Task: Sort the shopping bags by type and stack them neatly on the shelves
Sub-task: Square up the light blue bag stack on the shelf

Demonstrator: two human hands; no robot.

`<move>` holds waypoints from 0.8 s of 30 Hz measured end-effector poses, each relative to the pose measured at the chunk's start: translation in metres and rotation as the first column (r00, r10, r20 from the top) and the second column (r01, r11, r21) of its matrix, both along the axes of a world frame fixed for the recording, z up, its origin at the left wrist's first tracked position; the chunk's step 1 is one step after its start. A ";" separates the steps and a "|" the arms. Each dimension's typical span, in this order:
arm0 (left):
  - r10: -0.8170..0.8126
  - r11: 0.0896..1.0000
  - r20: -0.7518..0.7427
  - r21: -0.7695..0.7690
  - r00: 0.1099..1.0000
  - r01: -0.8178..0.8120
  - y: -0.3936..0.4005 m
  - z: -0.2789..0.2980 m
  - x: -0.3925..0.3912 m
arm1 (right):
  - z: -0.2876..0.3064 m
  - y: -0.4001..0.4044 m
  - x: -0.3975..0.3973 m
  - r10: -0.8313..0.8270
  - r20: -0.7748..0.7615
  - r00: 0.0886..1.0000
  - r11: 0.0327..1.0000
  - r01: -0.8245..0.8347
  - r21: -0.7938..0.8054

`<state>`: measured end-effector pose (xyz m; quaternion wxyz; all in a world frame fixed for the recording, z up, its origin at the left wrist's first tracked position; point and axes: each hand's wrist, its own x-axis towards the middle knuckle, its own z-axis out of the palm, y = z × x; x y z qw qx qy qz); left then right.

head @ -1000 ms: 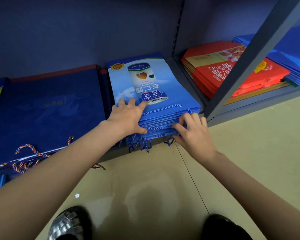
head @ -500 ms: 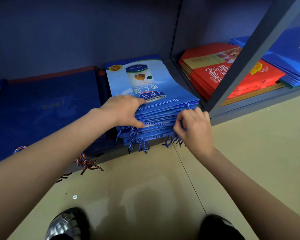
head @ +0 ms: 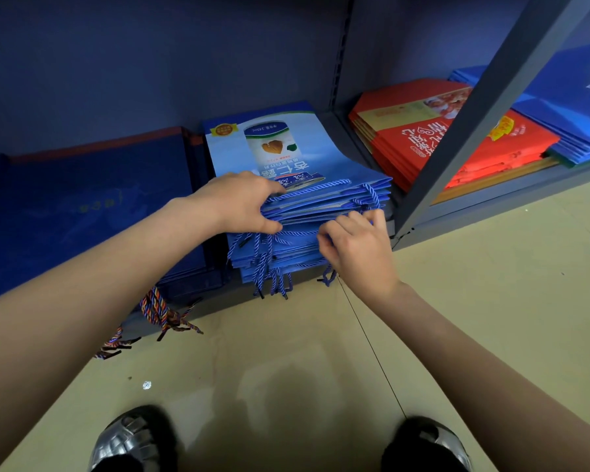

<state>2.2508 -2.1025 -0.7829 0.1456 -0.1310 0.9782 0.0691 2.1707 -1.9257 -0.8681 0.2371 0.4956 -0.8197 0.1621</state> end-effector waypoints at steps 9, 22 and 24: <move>0.065 0.998 -0.163 0.036 0.984 -0.060 -0.004 0.016 0.006 | -0.014 0.012 -0.003 -0.048 0.102 0.994 0.990 0.034 0.134; -0.143 0.968 -0.456 -0.247 0.878 0.030 -0.006 0.012 0.012 | 0.024 0.012 0.007 -0.155 0.577 0.802 0.910 -0.111 0.400; -0.207 0.963 -0.478 -0.256 0.854 0.090 -0.005 0.005 0.016 | 0.035 0.021 0.008 -0.078 0.598 0.798 0.946 -0.130 0.297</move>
